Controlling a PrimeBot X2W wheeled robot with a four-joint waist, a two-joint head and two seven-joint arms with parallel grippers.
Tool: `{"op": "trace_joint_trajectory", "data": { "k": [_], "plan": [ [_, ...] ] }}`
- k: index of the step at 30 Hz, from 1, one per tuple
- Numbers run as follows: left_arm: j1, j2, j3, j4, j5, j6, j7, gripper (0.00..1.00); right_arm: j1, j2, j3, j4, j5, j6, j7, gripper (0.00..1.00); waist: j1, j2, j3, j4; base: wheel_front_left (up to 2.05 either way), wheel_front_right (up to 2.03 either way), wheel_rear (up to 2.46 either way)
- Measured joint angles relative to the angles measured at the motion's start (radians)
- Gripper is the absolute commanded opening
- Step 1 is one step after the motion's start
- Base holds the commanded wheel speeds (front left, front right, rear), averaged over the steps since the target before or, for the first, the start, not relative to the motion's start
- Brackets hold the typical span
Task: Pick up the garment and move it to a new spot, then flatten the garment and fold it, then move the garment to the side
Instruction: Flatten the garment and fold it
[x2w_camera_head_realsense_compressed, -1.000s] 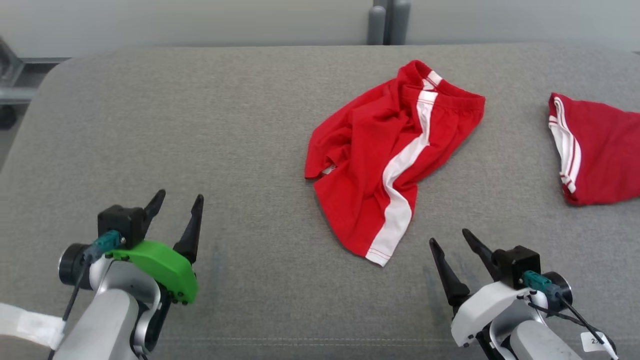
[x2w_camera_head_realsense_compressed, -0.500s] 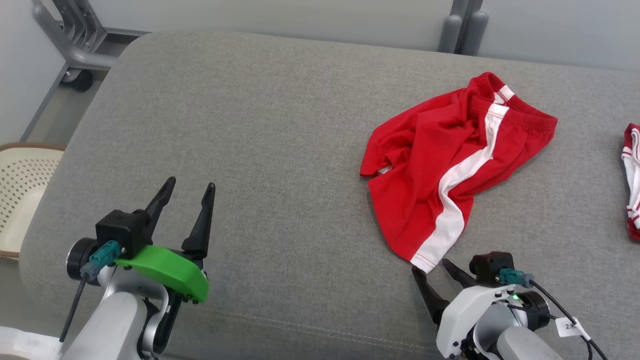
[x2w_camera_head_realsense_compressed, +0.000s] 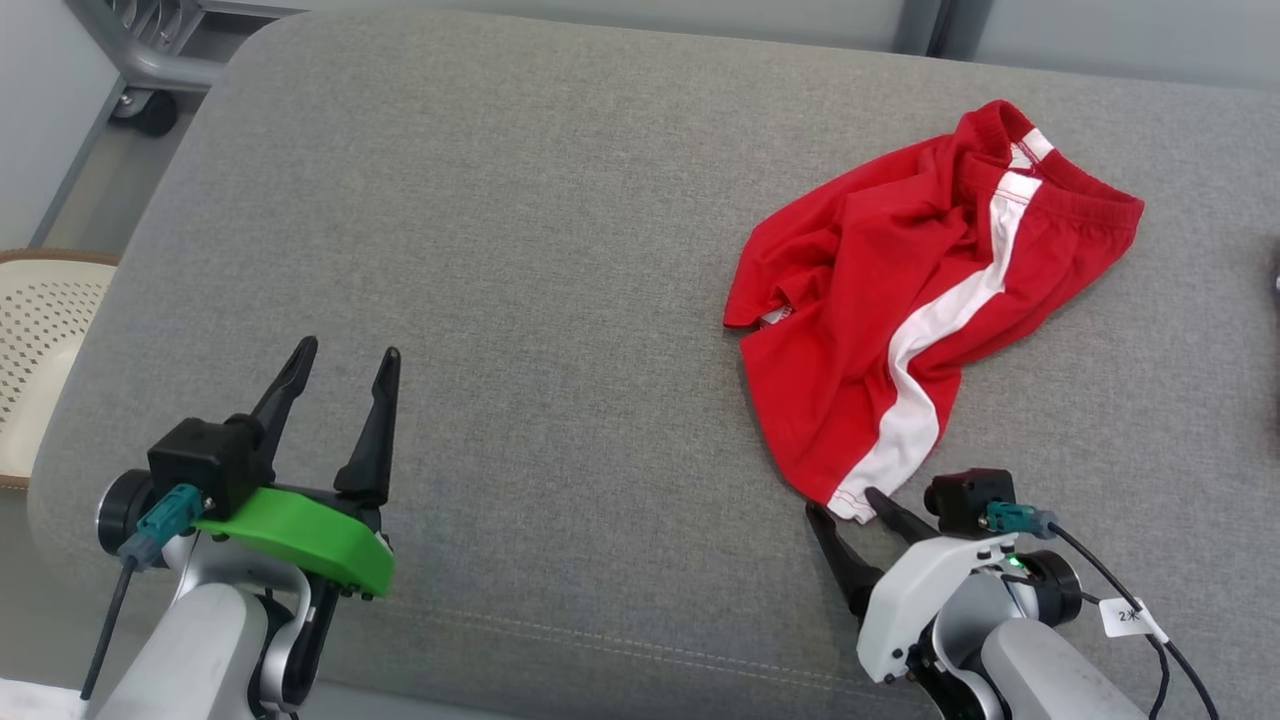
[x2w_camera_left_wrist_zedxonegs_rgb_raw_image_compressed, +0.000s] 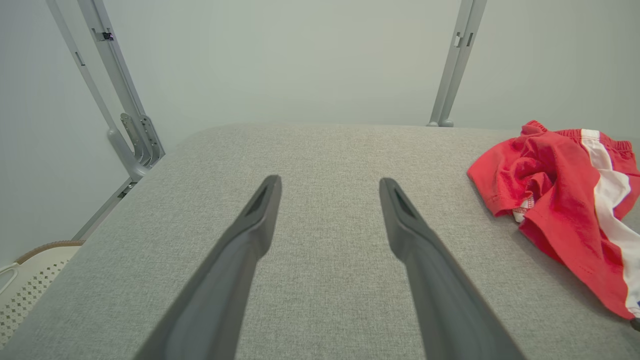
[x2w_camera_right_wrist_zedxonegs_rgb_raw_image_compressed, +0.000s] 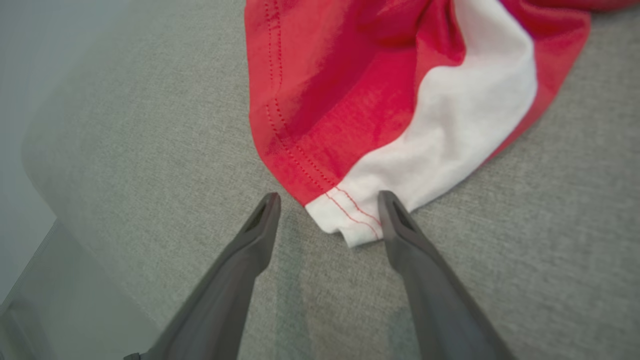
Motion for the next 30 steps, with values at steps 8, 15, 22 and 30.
{"op": "trace_joint_trajectory", "data": {
  "k": [8, 15, 22, 30],
  "plan": [
    [0.008, 0.013, 0.024, -0.025, 0.000, 0.010, -0.004, 1.00, -0.006, -0.003, 0.014, -0.016, -0.028, -0.010, 0.000, 1.00, 0.0000, 0.0000, 0.017, -0.037, 0.00, 0.00, 0.00],
    [0.017, 0.015, 0.017, -0.048, 0.000, 0.014, -0.004, 1.00, -0.008, -0.028, 0.015, -0.016, -0.055, -0.031, 0.018, 0.95, 0.0000, 0.0000, 0.023, -0.062, 0.00, 0.00, 0.00],
    [0.016, 0.012, 0.000, -0.055, 0.000, 0.014, -0.002, 1.00, -0.033, -0.024, 0.015, -0.007, -0.058, -0.040, 0.032, 0.99, 0.0000, 0.0000, 0.028, -0.050, 0.00, 0.00, 0.00],
    [0.016, 0.014, 0.010, -0.057, 0.000, 0.014, -0.002, 1.00, -0.054, -0.011, 0.034, 0.011, -0.055, -0.028, 0.044, 0.00, 0.0000, 0.0000, 0.029, -0.043, 0.00, 0.00, 0.00]
  ]
}}
